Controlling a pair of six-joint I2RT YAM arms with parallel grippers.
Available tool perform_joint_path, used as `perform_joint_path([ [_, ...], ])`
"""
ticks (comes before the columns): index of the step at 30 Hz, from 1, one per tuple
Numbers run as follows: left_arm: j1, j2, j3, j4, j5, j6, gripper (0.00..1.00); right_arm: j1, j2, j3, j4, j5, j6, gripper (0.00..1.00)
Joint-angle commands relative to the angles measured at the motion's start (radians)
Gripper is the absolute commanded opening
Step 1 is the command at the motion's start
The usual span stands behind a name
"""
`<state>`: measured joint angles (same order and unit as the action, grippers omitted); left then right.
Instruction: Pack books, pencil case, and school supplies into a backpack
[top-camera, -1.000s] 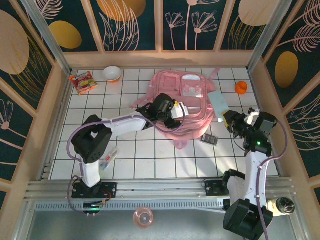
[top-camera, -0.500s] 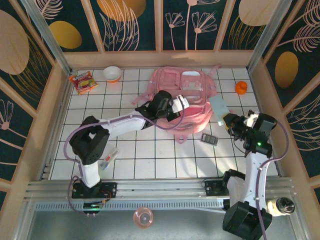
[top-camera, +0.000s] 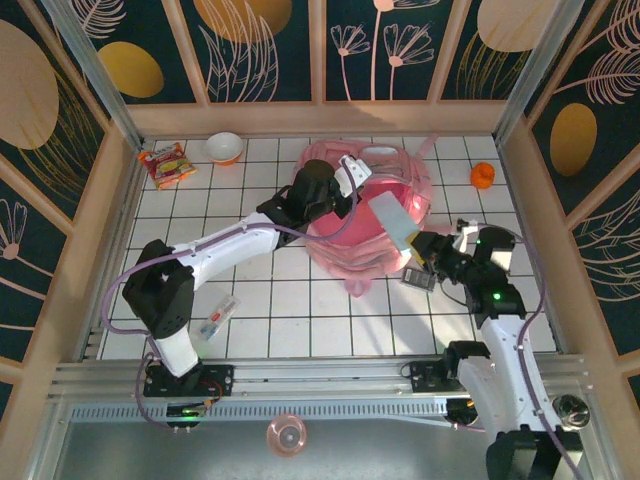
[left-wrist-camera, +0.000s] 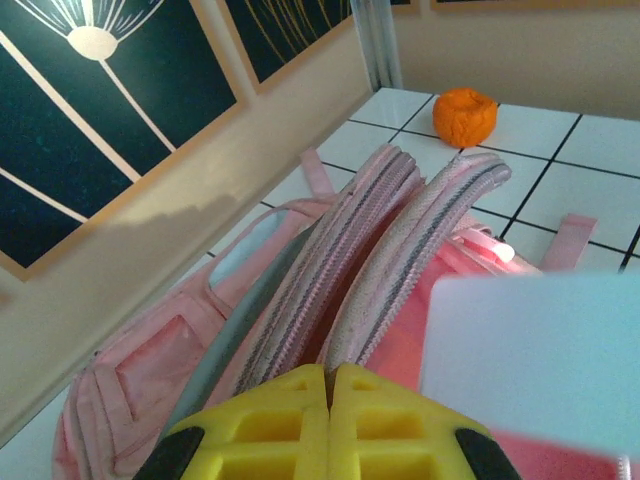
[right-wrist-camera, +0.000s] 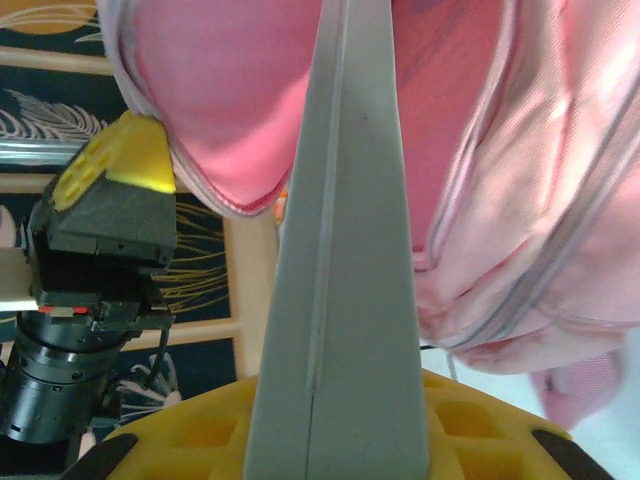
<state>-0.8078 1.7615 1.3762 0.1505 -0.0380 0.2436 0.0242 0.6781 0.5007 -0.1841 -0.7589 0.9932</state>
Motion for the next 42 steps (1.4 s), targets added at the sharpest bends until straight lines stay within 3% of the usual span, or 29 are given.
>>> perform_joint_path([
  [1, -0.002, -0.015, 0.080, 0.071, 0.003, -0.069, 0.00, 0.087, 0.027, -0.042, 0.236, 0.108, 0.141, 0.07],
  [8, -0.001, -0.012, 0.117, 0.073, 0.066, -0.145, 0.00, 0.238, 0.182, -0.090, 0.551, 0.309, 0.267, 0.05],
  [16, -0.002, -0.022, 0.144, 0.078, 0.107, -0.191, 0.00, 0.380, 0.508, -0.002, 0.839, 0.513, 0.339, 0.05],
  [22, -0.002, -0.033, 0.157, 0.091, 0.124, -0.221, 0.00, 0.423, 0.791, 0.095, 1.032, 0.549, 0.408, 0.06],
  [29, -0.002, -0.042, 0.155, 0.112, 0.136, -0.244, 0.00, 0.455, 1.046, 0.231, 1.126, 0.537, 0.453, 0.12],
  [32, -0.002, -0.042, 0.153, 0.113, 0.124, -0.244, 0.00, 0.459, 1.098, 0.265, 1.103, 0.529, 0.455, 0.19],
  [34, -0.002, -0.042, 0.149, 0.109, 0.107, -0.242, 0.00, 0.458, 1.098, 0.272, 1.059, 0.530, 0.442, 0.29],
  [37, -0.002, -0.041, 0.135, 0.102, 0.075, -0.229, 0.00, 0.457, 1.056, 0.263, 0.958, 0.530, 0.399, 0.47],
  [42, 0.001, -0.084, 0.103, 0.088, -0.001, -0.212, 0.00, 0.454, 0.926, 0.209, 0.770, 0.541, 0.316, 0.61],
])
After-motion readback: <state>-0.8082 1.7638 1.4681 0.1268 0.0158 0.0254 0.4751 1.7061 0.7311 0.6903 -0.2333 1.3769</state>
